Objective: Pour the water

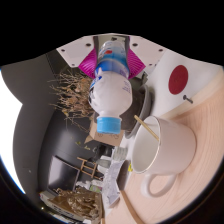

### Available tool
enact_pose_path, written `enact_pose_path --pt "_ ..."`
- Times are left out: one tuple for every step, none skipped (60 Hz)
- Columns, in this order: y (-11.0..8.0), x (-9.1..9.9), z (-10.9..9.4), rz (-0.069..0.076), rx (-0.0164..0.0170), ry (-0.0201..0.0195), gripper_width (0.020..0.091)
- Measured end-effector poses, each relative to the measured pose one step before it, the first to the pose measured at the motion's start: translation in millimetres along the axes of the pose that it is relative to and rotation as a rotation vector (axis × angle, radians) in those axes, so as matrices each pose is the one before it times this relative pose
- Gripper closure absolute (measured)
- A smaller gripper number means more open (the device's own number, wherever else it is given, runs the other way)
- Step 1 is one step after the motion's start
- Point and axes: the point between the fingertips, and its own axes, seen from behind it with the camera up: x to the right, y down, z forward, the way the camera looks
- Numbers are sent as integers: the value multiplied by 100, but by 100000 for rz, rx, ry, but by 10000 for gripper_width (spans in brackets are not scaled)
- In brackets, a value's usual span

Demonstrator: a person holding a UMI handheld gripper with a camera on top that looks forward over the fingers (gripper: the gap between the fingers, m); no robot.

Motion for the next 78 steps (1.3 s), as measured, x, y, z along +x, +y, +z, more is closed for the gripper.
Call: enact_pose_path --pt "-215 55 -79 -1250 672 428 758" --pt "-300 70 -64 -803 1075 -4 759" --pt "-300 65 -4 -861 1013 355 760" --pt "-207 49 -8 -803 763 186 760" --pt "-109 26 1 -801 411 158 759" --pt "-101 -8 15 -597 411 42 759" --pt "-130 14 -4 -282 653 9 759" --pt "-120 78 -28 -168 716 224 758" --pt "-94 50 30 109 444 112 759" --pt "-31 78 20 101 205 265 758" --pt "4 83 26 85 125 207 758" --pt "-11 74 22 275 134 83 759" --pt "14 55 11 708 73 -89 758" --pt "41 90 18 1468 5 -46 758" --pt "37 137 -15 2100 12 11 758" --pt "64 126 -22 2754 -24 -217 759" --pt "95 48 -30 3267 -44 -646 759" --pt "74 5 23 3429 -212 -584 759" --pt "168 152 9 4077 -261 -807 759" --pt "132 239 1 4516 -294 -635 759" --pt "122 259 -17 5093 -275 -771 758" --pt "68 244 -31 5580 -266 -995 758" --pt "67 271 -58 6176 -274 -1129 758" --pt "10 303 -56 6576 -160 -1069 759" --pt "-77 354 -152 6787 -64 -924 758" --pt "-8 259 -46 7407 212 -1395 758" --pt "-303 834 -194 5937 634 -1383 758" --pt "-48 295 -86 7225 183 -1153 758" --pt "-89 297 -84 6954 98 -1158 757" --pt "-51 197 -85 6636 -36 -1381 758" --pt "-25 87 -40 6331 -57 -1655 758" --pt "64 90 -25 6177 -166 -1494 758" --pt "121 171 20 6104 -384 -1118 757" --pt "200 135 37 5791 -596 -996 759" --pt "714 -393 130 6918 -1045 -1110 759" --pt "150 -442 -26 5316 -698 -1544 758" --pt "380 -162 151 5606 -741 -2719 758" --pt "375 -152 202 5586 -618 -2239 758" --pt "198 -40 354 4737 -156 -1688 758" --pt "454 -178 239 5034 -547 -1936 756" --pt "553 -178 241 4457 -710 -1977 756" --pt "641 -119 268 3726 -905 -1771 756" --pt "678 -45 283 3186 -950 -1354 756" --pt "678 -2 258 2527 -1095 -1056 756" --pt "666 58 262 2004 -1101 -824 756" --pt "587 81 282 1333 -729 -533 756" --pt "564 180 284 935 -460 -176 756" --pt "923 -265 120 1851 -441 16 756" --pt "417 230 363 192 -465 -108 756" --pt "409 78 231 710 -347 -190 757" --pt "470 76 247 1103 -446 -379 756" --pt "421 96 226 1292 -425 -355 755" --pt "428 76 242 1504 -474 -364 755" --pt "446 60 217 1756 -525 -397 756" --pt "414 91 229 1838 -481 -376 755" --pt "421 137 227 1558 -398 -191 756" --pt "434 192 215 1032 -365 58 751" --pt "713 220 372 912 -451 -36 750" --pt "344 4 205 507 -395 299 750" --pt "421 79 128 693 -577 6 751" --pt "423 61 138 745 -634 -30 751" --pt "468 15 135 794 -757 -62 750" --pt "508 6 113 847 -943 -150 748" --pt "72 253 -45 1059 -553 -180 745" --pt "-562 34 -183 1157 2884 -55 739" --pt "441 -101 175 783 383 -104 739" --pt "177 -71 -130 271 -445 -165 724" --pt "-205 21 -70 -29 1204 -52 722" --pt "119 5 28 -50 163 -181 713" --pt "18 50 -48 121 217 -7 709" --pt "-18 51 -53 378 391 64 696" --pt "74 21 -51 480 -22 27 695" --pt "-61 88 -331 586 -96 75 676" --pt "9 61 72 501 110 90 671" --pt "56 6 18 405 -26 3 655" --pt "64 -40 23 402 -140 -76 640" --pt "12 12 -3 143 -24 20 627" --pt "62 49 -29 31 -240 180 610"
